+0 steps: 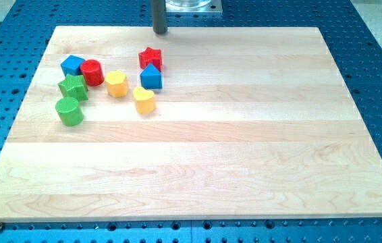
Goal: Place the green star to the center left side of the board
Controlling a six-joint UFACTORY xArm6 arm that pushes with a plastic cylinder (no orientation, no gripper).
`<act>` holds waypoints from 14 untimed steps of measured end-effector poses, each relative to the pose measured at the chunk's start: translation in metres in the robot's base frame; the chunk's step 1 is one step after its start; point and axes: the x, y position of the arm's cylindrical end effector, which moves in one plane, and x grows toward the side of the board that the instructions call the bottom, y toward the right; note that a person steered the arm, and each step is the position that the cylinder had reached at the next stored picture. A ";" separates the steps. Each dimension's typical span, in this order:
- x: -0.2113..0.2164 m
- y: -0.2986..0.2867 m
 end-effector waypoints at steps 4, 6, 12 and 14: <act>0.354 -0.094; 0.317 -0.250; 0.334 -0.174; 0.266 -0.098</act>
